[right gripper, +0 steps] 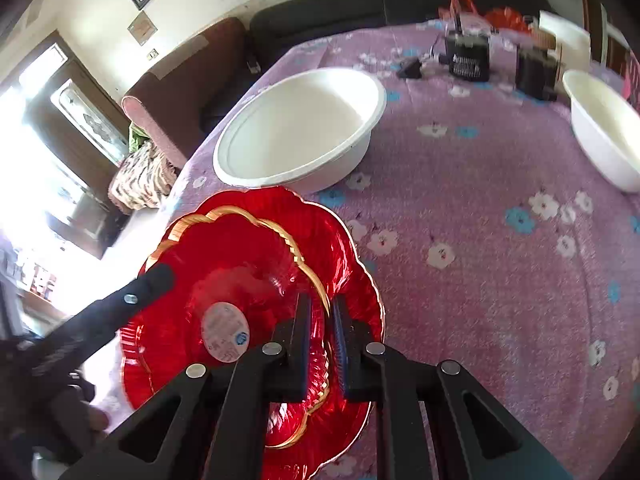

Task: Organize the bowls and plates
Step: 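Lower the red plate onto the large red plate and open the right gripper, then grasp the rim of a white bowl with the right gripper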

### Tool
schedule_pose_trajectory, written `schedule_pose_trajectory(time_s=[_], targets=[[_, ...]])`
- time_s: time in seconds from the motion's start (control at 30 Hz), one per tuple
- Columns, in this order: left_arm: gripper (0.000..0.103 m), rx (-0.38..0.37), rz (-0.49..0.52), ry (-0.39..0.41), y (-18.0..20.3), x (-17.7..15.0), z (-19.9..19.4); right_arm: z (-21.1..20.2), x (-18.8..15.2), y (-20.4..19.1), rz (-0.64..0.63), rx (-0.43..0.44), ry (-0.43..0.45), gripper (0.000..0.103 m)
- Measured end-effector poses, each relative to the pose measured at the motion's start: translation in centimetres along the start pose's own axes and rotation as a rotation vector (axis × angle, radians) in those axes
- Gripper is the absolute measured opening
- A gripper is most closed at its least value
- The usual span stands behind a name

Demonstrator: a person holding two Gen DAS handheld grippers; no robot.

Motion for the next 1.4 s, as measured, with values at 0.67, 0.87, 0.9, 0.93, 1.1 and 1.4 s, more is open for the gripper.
schedule_pose_trajectory(time_s=[0.67, 0.87, 0.9, 0.93, 1.1, 1.4], targets=[[0.099, 0.029, 0.052, 0.417, 5.5, -4.9, -12.3, -10.3, -3.2, 0.6, -0.135, -0.096, 0.271, 0.059], [0.099, -0.056, 0.167, 0.327, 11.5, -7.6, -11.1, -13.0, -5.2, 8.4, -0.022, -0.151, 0.266, 0.059], [0.099, -0.064, 0.193, 0.312, 12.6, -8.2, -10.7, -13.8, -5.6, 10.4, 0.012, -0.167, 0.268, 0.059], [0.099, -0.075, 0.219, 0.298, 13.5, -8.8, -10.4, -14.5, -5.9, 11.9, 0.034, -0.177, 0.274, 0.059], [0.099, -0.132, 0.318, 0.210, 17.7, -11.7, -8.6, -19.3, -8.7, 21.2, 0.176, -0.287, 0.325, 0.059], [0.099, -0.195, 0.360, 0.065, 22.6, -14.8, -6.0, -22.4, -11.8, 36.7, 0.539, -0.284, 0.329, 0.059]])
Point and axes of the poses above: each gripper's, at about its wrist camera, not at the fingertips, and z roughly the way its jaws point, y to its right, x to its top, the point moved 2 cm from there along z, roughly the way its jaws point, and after that the axes turned 7 degrees about -z, right-handed, at the moved point
